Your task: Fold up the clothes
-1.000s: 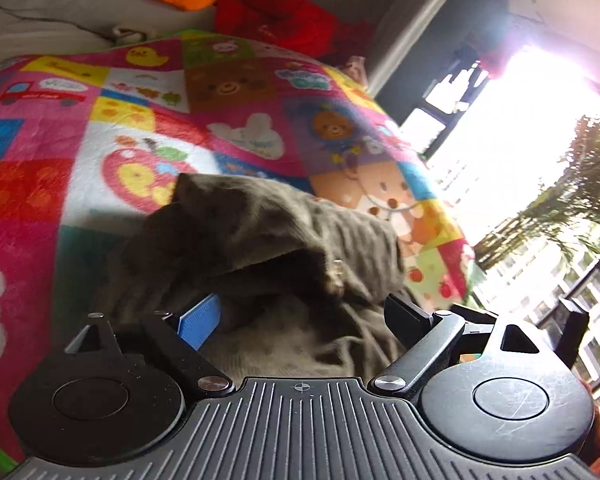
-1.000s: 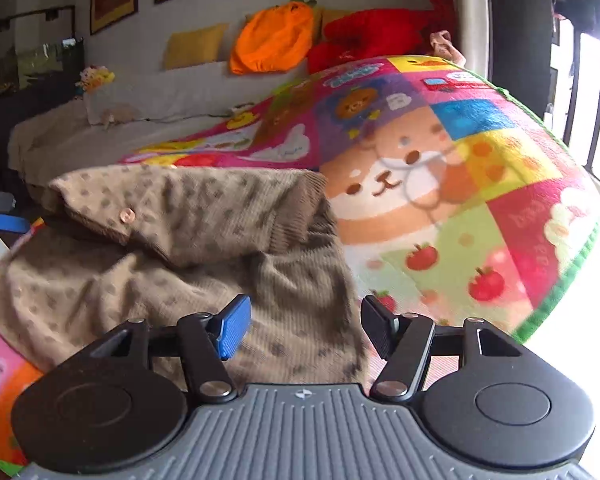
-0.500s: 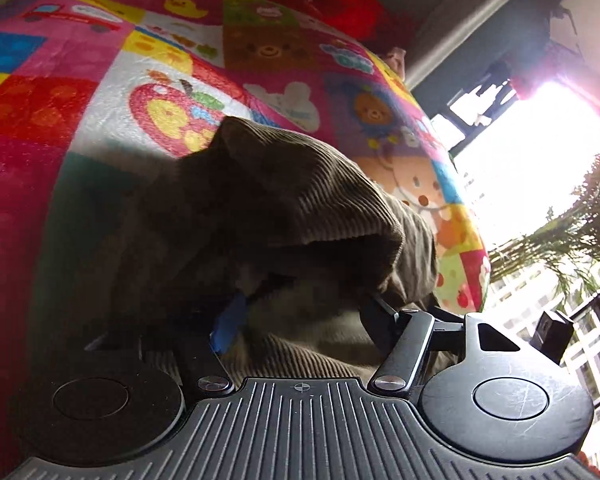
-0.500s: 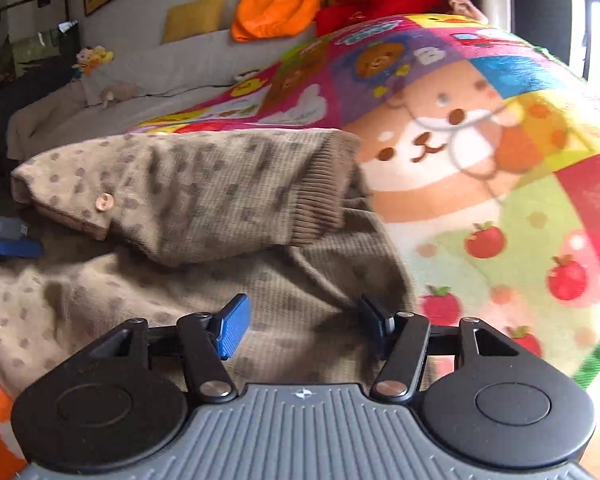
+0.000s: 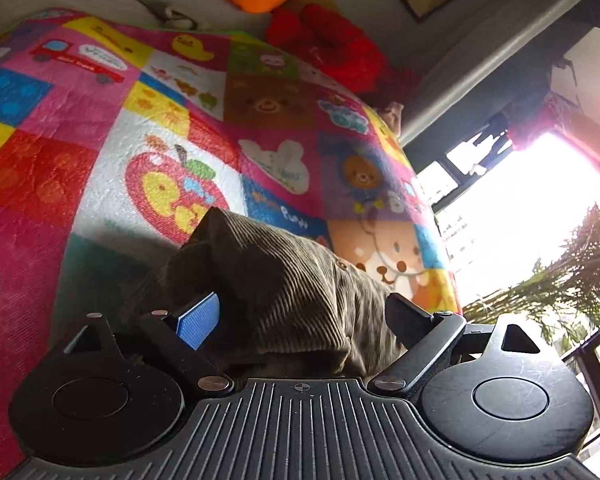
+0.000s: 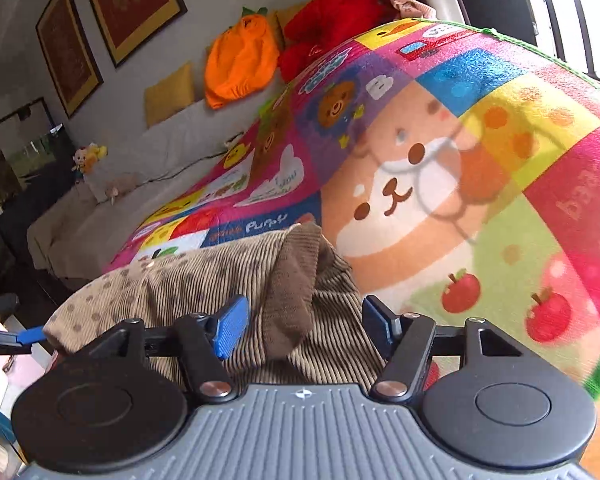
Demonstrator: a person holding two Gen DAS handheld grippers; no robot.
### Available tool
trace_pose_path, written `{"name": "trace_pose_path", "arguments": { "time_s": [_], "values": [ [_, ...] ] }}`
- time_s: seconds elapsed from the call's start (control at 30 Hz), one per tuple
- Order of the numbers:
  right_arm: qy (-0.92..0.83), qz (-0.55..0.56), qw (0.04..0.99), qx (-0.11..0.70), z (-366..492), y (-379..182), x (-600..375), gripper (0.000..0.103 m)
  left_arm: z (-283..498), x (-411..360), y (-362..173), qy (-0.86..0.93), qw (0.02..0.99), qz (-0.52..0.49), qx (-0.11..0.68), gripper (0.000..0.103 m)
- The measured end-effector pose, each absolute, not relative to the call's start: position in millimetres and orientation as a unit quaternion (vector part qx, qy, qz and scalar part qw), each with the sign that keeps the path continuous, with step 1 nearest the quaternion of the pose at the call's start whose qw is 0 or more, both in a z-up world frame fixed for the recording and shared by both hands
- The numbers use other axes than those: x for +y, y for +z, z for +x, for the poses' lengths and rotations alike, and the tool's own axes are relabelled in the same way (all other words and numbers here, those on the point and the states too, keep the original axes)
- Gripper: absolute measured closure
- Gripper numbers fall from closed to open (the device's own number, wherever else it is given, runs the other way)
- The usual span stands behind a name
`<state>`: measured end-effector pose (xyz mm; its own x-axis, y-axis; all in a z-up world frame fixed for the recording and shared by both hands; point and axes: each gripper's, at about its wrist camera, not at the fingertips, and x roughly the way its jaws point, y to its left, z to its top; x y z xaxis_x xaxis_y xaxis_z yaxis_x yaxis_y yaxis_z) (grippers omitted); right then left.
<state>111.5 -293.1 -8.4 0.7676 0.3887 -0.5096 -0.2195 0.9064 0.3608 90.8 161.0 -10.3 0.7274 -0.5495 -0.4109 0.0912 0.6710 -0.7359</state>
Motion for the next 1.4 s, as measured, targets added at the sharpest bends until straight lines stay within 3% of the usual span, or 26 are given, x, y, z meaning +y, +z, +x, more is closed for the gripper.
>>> {"name": "trace_pose_path", "arguments": {
  "time_s": [0.13,0.2,0.23,0.3,0.33,0.37,0.43,0.63,0.8,0.83,0.87,0.93,1.1,1.17,1.37,1.4],
  "values": [
    [0.179,0.151,0.922,0.307,137.7,-22.6,-271.9,0.035,115.8,147.1,-31.8,-0.164,0.849,-0.358,0.352,0.015],
    [0.189,0.156,0.917,0.315,149.5,-31.1,-261.0,0.035,119.3,143.5,-37.7,-0.153,0.853,-0.347,0.358,0.028],
    [0.197,0.157,0.915,0.316,151.2,-33.8,-256.9,0.036,119.1,141.8,-37.9,-0.154,0.855,-0.342,0.359,0.04],
    [0.202,0.146,0.92,0.302,142.7,-25.2,-254.4,0.057,114.3,140.0,-33.6,-0.165,0.858,-0.331,0.355,0.058],
    [0.205,0.14,0.923,0.295,138.5,-20.9,-253.1,0.071,109.7,140.1,-29.0,-0.17,0.861,-0.327,0.351,0.074],
    [0.208,0.134,0.925,0.288,134.3,-16.6,-251.9,0.085,103.8,140.6,-23.0,-0.174,0.864,-0.322,0.346,0.083],
    [0.215,0.126,0.929,0.273,124.3,-6.7,-250.6,0.087,89.4,141.2,-9.1,-0.188,0.869,-0.316,0.331,0.085],
    [0.259,0.139,0.924,0.244,56.4,34.1,-276.4,0.088,19.9,133.4,32.1,-0.239,0.884,-0.281,0.288,0.084],
    [0.231,0.109,0.925,0.281,29.0,1.2,-282.0,0.084,-3.0,130.3,-4.5,-0.209,0.877,-0.266,0.341,0.081],
    [0.218,0.094,0.927,0.29,27.1,-9.7,-280.1,0.079,-3.4,128.5,-13.7,-0.188,0.881,-0.248,0.356,0.078],
    [0.206,0.082,0.928,0.299,25.7,-19.9,-278.4,0.074,-2.5,127.8,-20.1,-0.171,0.885,-0.234,0.365,0.067],
    [0.195,0.076,0.927,0.313,22.6,-35.9,-278.2,0.067,-0.2,128.5,-26.0,-0.151,0.89,-0.218,0.371,0.055],
    [0.179,0.081,0.934,0.297,11.9,-33.0,-293.0,0.043,3.9,127.5,-3.0,-0.165,0.907,-0.202,0.33,0.044],
    [0.171,0.082,0.94,0.284,9.1,-25.9,-298.0,0.033,8.0,119.9,9.0,-0.18,0.914,-0.194,0.308,0.03],
    [0.201,0.088,0.948,0.23,16.1,1.3,-286.5,0.001,27.4,86.5,28.5,-0.249,0.912,-0.184,0.269,0.017],
    [0.212,0.09,0.947,0.224,20.7,4.1,-280.6,0.0,33.7,79.7,27.7,-0.261,0.908,-0.187,0.268,0.015]
  ]
}}
